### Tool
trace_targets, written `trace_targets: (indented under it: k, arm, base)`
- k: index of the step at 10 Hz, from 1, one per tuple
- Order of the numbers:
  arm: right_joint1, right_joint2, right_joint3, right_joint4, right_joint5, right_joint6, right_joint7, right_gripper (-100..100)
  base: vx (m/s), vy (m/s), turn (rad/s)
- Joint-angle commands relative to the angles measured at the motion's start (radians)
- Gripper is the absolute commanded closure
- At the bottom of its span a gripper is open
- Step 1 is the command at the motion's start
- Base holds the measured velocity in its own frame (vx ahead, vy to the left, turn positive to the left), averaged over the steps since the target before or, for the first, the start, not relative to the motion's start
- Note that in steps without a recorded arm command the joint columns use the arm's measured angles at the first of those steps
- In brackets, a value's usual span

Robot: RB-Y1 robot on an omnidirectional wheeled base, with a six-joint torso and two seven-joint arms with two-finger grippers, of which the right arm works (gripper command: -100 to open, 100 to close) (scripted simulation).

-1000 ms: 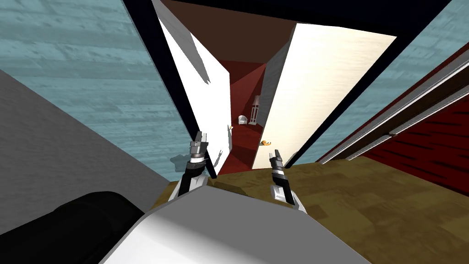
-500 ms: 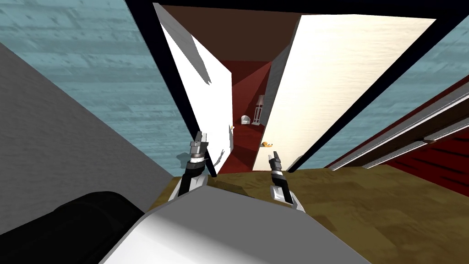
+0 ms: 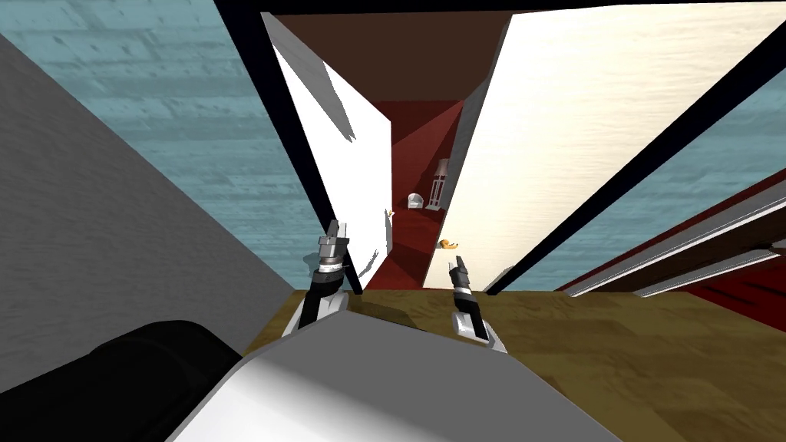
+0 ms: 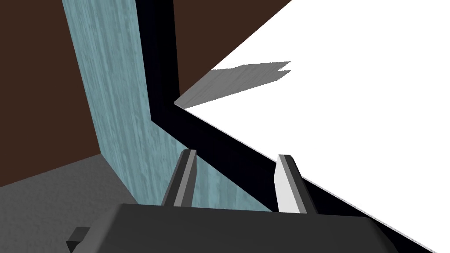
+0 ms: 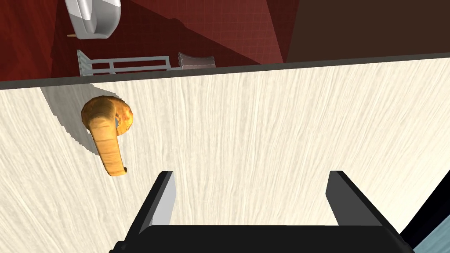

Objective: Push the door open

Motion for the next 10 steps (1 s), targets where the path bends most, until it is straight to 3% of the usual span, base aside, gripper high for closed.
trace_targets:
  k: [1, 2, 10]
  arm:
    - [-0.017, -0.005, -0.001, 0.046, -0.005, -0.008, -0.003, -100]
    - [-0.017, -0.005, -0.001, 0.046, -0.005, -0.008, -0.003, -100]
    - [-0.104, -0.018, -0.002, 0.291, -0.029, -0.041, -0.008, -100]
  base:
    - [0.007, -0.083, 0.097]
    - [0.009, -0.056, 0.054]
    - [0.007, -0.111, 0.136]
